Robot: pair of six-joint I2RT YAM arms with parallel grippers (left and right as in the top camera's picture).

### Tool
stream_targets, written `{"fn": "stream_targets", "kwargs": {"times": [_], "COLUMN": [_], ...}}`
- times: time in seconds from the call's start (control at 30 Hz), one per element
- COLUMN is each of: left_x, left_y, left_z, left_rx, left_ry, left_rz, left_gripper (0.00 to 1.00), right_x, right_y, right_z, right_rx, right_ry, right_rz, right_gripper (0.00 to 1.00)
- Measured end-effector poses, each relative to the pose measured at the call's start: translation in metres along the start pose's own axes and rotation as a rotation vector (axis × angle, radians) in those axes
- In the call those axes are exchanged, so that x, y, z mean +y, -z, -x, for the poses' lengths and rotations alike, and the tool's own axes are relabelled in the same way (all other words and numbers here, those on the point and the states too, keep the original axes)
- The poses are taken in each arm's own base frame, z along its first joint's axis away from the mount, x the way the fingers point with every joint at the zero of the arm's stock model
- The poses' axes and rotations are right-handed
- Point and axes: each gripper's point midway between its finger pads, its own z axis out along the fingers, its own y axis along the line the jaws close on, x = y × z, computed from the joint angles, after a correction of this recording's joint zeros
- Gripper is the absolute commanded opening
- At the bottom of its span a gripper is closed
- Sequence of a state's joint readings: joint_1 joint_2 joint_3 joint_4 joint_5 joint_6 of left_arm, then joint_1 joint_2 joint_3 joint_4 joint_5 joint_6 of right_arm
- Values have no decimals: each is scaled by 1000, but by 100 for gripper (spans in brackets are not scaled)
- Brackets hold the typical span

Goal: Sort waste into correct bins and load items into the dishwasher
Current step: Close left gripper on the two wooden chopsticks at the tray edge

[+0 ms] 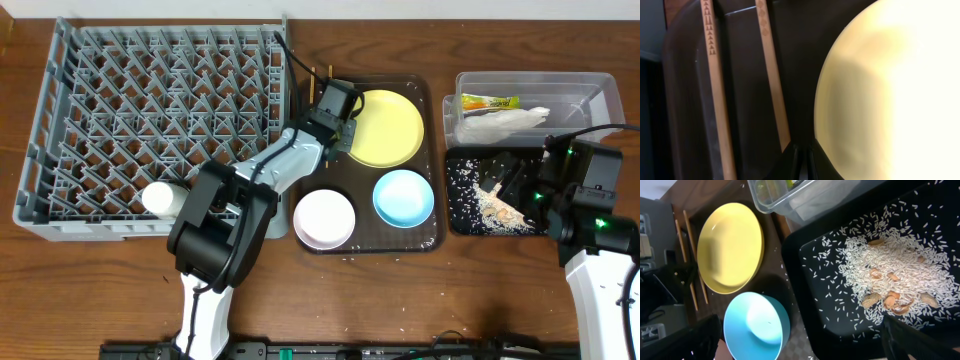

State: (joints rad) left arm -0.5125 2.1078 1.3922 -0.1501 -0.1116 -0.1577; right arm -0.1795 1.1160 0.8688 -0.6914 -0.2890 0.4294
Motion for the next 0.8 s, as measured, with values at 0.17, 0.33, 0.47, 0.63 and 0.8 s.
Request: {"fn": "stream_targets", "kwargs": {"times": [0.17,0.33,0.47,0.63,0.8], "left_x": [-7,-22,-19,-2,16], "left_y": [0,3,3,1,-1], "left_z": [3,2,3,6,9], "left_rx": [-15,-18,-24,-31,-31], "left_ry": [-1,-20,-24,-4,23], "left_rz": [-29,-53,-29,14,39], "left_gripper": [8,29,37,37,37], "right_x": [0,0,0,0,0], "right_y": [0,0,0,0,0], "right_z": [0,0,0,0,0], "right_rx": [0,0,0,0,0], "right_ry": [0,0,0,0,0], "right_rz": [0,0,0,0,0], "right_gripper": [99,99,99,99,99]}}
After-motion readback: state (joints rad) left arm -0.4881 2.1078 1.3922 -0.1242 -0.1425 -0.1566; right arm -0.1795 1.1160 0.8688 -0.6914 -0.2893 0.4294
